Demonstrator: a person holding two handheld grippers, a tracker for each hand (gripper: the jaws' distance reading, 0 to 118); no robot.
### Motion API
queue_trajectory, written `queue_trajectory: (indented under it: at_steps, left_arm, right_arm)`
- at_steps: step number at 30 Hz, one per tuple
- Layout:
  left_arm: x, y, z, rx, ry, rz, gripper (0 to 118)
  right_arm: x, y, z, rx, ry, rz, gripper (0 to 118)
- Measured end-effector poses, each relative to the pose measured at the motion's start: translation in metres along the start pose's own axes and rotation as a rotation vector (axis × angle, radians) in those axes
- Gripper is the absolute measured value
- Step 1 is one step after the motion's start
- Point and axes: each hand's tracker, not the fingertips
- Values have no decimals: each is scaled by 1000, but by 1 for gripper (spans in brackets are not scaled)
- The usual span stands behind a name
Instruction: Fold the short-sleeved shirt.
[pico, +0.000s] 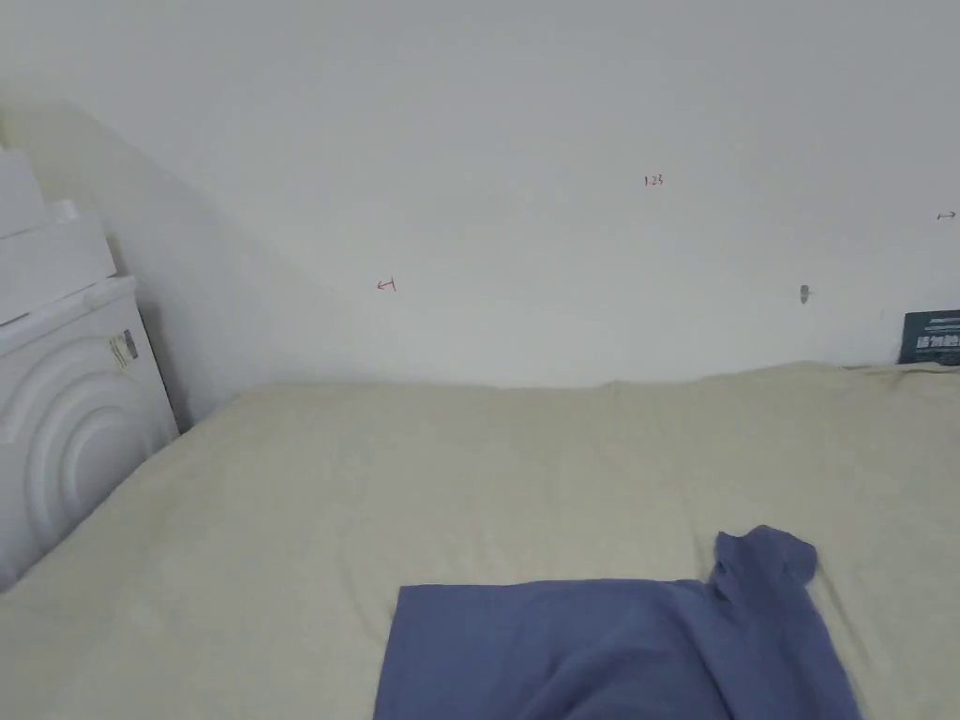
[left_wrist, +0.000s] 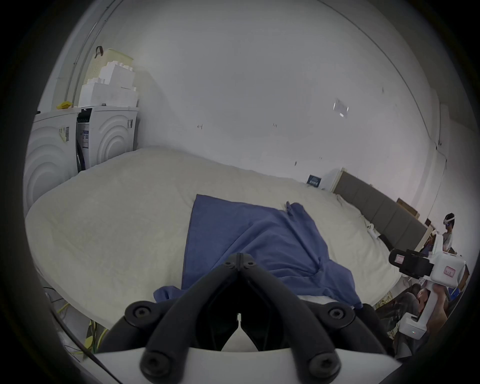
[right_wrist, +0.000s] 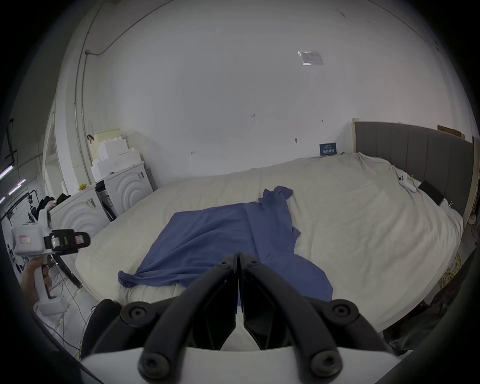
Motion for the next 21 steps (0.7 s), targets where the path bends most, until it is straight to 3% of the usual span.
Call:
queue_trajectory:
  at_steps: [5, 11, 12, 15, 17, 19, 21]
  left_arm:
    - [-18, 42, -96, -57, 22, -32, 0]
    - [-58, 101, -271, -214, 100, -54, 5]
    - [-65, 109, -297, -235, 122, -56, 13]
    - [-88, 123, -365, -269, 107, -62, 65]
    - [-96, 128, -400, -310, 120, -56, 76]
    - [-102, 127, -429, -327, 151, -72, 96]
    - [-105, 124, -451, -342, 167, -77, 97]
  right_arm:
    - [7, -4, -20, -54, -7, -12, 1]
    - [25, -9, -54, -144, -39, -84, 1]
    - [28, -10, -59, -155, -41, -95, 1]
    - [37, -13, -74, -197, -65, -132, 1]
    - [42, -15, -83, -230, -86, -130, 1]
    - [48, -14, -90, -249, -89, -124, 1]
    - [54, -12, -95, -259, -93, -121, 1]
